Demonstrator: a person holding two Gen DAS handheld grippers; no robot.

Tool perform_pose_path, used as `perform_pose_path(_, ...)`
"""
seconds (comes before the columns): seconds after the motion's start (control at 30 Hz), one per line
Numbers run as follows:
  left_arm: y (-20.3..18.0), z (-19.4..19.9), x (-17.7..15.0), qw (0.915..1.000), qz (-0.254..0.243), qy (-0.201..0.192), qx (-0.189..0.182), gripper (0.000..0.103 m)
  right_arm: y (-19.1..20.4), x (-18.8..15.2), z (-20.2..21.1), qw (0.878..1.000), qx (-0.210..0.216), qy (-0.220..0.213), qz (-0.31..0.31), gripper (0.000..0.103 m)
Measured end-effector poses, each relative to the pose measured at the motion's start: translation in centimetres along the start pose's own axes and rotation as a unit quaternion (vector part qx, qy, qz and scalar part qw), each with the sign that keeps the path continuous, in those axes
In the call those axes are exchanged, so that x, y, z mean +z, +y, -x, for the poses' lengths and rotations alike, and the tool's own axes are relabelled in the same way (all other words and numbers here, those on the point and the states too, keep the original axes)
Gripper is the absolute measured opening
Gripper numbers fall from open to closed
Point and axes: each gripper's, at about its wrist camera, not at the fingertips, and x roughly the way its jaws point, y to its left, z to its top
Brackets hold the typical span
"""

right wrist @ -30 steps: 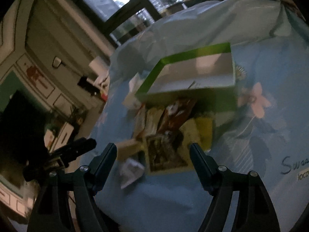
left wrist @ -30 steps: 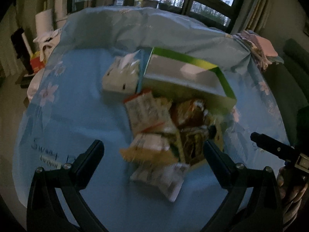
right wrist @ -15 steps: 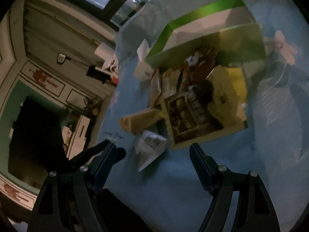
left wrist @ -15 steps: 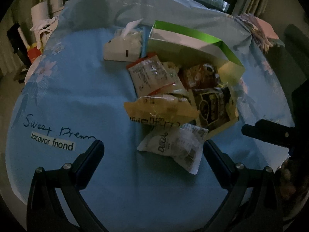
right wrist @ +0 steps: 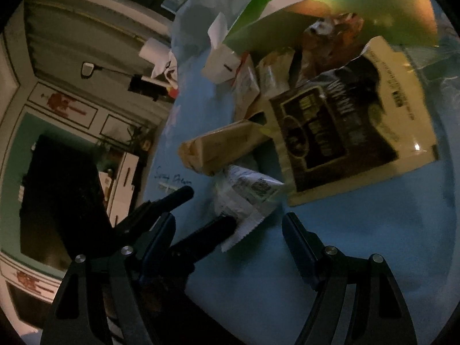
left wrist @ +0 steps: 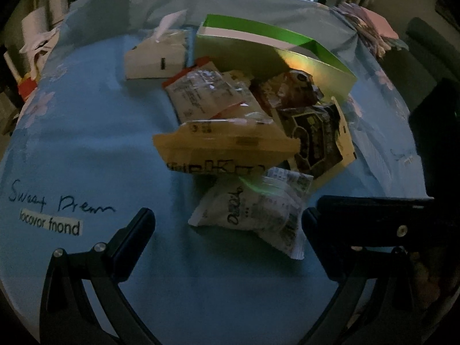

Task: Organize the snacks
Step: 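Grasp the white printed snack packet with the right gripper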

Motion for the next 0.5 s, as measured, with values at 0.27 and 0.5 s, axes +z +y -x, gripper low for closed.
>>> perform_pose_path(0.27,0.3,-0.9,0.0,0.9995,-0.003,0.001,-0.031,0.094,0.5,0.5,-1.8,1.000,-0.017,0.009,-0.004,0.073)
perform_pose_path(0.5,0.2,-0.9,0.1,0.9980,-0.004,0.000,-0.063,0.080,0.5,0.9,-2.3,0.999,-0.033,0.011,-0.002,0.063)
